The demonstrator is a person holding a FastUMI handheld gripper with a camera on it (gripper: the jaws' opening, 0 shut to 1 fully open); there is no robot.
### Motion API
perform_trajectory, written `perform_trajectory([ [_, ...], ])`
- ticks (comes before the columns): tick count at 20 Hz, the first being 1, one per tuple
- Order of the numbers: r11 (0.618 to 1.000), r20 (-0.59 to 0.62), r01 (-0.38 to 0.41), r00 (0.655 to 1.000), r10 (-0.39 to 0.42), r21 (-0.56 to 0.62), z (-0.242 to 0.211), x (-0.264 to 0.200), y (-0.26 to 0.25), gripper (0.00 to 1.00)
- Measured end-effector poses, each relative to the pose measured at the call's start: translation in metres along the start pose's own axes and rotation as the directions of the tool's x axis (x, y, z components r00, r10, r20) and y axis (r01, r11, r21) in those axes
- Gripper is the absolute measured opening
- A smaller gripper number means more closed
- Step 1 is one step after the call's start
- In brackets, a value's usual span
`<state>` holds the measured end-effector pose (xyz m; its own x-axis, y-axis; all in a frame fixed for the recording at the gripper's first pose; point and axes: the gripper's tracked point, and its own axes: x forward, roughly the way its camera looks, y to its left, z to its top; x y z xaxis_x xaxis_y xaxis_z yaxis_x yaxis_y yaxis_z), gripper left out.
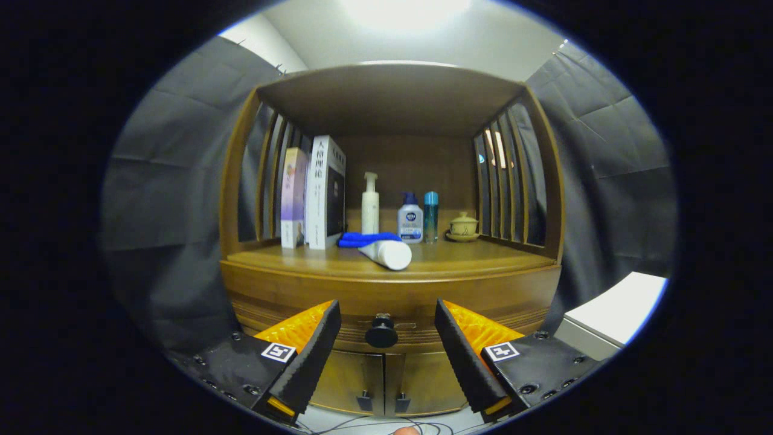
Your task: Pull open the drawer, take out the items inside it, and place them on the countertop above the cabinet.
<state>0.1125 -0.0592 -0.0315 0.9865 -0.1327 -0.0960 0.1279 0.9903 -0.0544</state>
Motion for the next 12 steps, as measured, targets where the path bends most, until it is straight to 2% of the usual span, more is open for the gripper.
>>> perform_trajectory([
  [7, 0.996, 0.054, -0.086, 0.995, 0.087, -0.01, 0.045, -0.081, 0.004, 0.98],
  [12, 0.996, 0.113, -0.085, 0.99, 0.088, -0.029, 0.058, -0.126, -0.005, 0.98],
])
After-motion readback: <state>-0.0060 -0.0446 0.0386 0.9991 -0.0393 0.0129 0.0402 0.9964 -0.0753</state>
